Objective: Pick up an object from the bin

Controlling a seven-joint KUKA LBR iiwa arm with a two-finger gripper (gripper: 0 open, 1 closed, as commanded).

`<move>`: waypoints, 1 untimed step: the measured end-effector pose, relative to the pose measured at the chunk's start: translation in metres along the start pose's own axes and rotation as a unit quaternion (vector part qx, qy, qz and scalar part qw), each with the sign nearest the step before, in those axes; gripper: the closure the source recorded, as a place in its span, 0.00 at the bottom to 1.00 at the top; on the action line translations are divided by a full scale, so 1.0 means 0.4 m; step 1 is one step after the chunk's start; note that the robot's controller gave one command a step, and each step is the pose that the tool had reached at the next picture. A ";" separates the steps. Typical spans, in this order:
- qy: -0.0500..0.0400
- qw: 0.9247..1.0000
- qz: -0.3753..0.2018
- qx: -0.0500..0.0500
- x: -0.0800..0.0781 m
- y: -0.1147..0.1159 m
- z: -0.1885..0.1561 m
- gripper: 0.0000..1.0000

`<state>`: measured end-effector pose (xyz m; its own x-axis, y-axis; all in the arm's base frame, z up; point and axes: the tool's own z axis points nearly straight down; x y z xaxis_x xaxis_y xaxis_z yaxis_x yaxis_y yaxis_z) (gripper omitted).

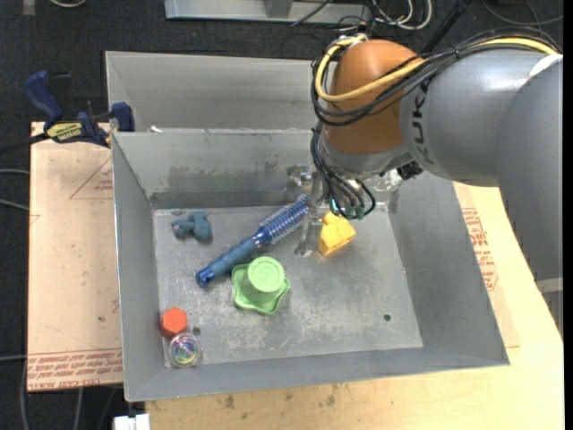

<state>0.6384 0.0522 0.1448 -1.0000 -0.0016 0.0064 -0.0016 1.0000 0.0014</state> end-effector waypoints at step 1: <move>-0.001 1.000 -0.019 0.000 -0.019 0.014 0.198 0.00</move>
Offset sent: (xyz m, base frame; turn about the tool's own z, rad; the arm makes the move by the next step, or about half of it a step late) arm 0.0082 0.0055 -0.0748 -0.0400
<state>0.6454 0.0579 0.0657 -0.9992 -0.0399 0.0035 -0.0399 0.9992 0.0009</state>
